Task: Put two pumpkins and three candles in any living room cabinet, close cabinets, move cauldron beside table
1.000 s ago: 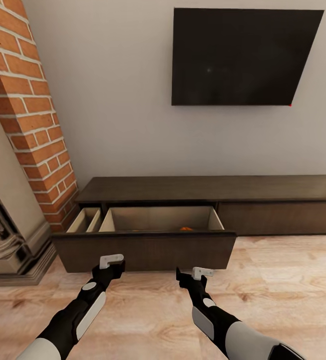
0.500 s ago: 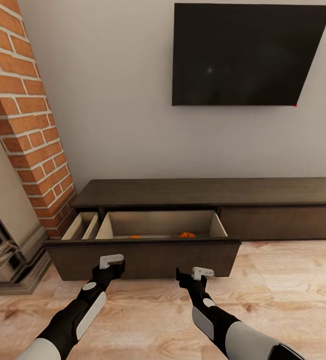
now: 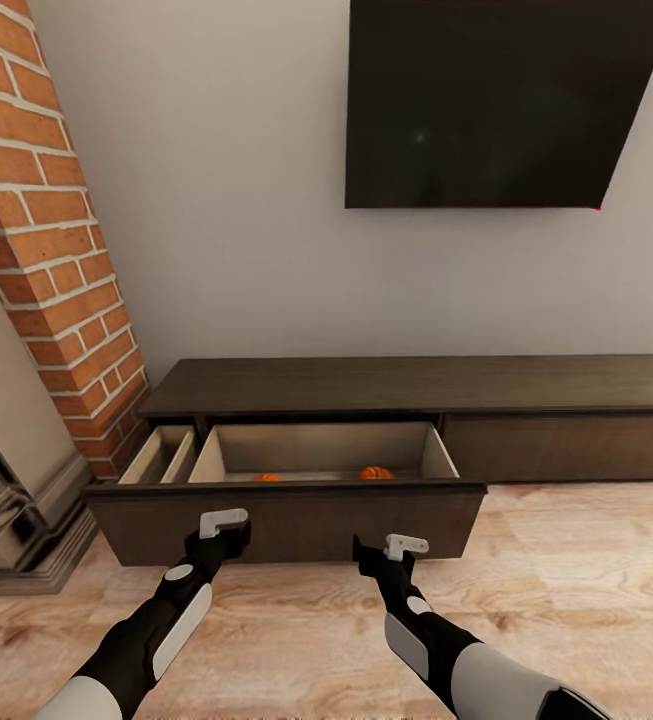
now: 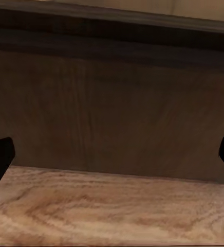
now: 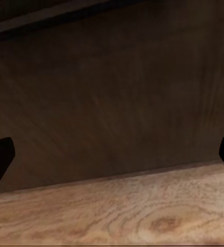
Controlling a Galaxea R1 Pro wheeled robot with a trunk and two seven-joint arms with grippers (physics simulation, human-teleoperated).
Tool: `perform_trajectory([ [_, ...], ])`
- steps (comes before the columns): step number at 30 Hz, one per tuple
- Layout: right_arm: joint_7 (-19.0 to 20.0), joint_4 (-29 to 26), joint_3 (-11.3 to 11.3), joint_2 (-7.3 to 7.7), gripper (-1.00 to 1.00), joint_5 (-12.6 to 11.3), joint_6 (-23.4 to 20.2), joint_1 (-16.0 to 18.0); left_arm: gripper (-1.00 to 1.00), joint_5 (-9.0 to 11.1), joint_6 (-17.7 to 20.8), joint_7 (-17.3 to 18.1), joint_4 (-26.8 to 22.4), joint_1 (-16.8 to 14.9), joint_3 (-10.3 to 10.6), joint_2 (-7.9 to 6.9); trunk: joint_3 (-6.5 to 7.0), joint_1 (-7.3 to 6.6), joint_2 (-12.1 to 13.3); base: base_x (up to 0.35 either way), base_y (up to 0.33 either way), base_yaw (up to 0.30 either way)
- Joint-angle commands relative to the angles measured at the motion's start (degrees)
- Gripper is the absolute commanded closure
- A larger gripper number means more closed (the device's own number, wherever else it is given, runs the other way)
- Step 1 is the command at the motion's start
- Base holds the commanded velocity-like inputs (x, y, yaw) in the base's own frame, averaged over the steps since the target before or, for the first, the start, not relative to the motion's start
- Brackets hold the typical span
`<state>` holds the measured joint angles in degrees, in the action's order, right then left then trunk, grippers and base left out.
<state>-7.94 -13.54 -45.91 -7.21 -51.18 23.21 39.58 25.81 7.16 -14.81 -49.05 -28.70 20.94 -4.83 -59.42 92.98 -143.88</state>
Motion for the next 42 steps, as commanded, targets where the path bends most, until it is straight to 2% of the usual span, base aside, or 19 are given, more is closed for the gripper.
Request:
perform_trajectory([
  [1,-0.41,-0.03,-0.50,0.01,-1.00,-0.24,0.17,0.05,-1.00,0.59,0.22,-0.55,0.08,-0.04,0.36,-0.09,-0.28,0.01,-0.04,0.000,0.000,0.000],
  [4,-0.41,-0.02,-0.50,0.01,-1.00,-0.24,0.17,0.04,-1.00,0.70,0.25,-0.68,1.68,-0.04,0.34,-0.07,-0.95,0.09,-0.08,0.000,0.000,0.000],
  [10,-0.41,-0.41,-0.50,-0.02,-1.00,-0.22,0.12,0.03,-1.00,0.25,-0.21,-0.45,5.00,-0.04,0.17,-0.01,-0.95,0.09,-0.08,0.000,0.000,0.000],
  [18,-0.49,-0.94,-0.44,0.16,-1.00,-0.15,0.72,-0.05,-1.00,0.21,-0.38,-0.26,5.13,-0.04,0.13,0.00,-0.95,0.09,-0.08,0.000,0.000,0.000],
  [21,-0.56,-0.88,-0.42,0.16,-1.00,-0.34,4.31,-0.45,-1.00,0.21,-0.39,-0.42,4.88,-0.04,0.18,0.00,-0.95,0.09,-0.08,0.000,0.000,0.000],
  [25,-0.56,-0.77,-0.41,0.04,-1.00,-0.47,5.69,-0.67,-1.00,0.21,-0.39,-0.67,4.70,-0.04,0.23,0.00,-0.95,0.09,-0.08,0.036,0.000,0.000],
  [37,-0.47,-0.12,-0.50,0.01,-1.00,-0.58,5.83,-0.70,-1.00,0.20,-0.39,-0.84,4.89,-0.04,0.13,0.00,-0.95,0.09,-0.08,0.118,0.000,0.000],
  [42,-0.46,-0.09,-0.50,0.01,-1.00,-0.51,4.52,-0.71,-1.00,0.21,-0.39,-0.84,5.14,-0.04,0.15,0.00,-0.95,0.09,-0.08,0.134,0.000,0.000],
])
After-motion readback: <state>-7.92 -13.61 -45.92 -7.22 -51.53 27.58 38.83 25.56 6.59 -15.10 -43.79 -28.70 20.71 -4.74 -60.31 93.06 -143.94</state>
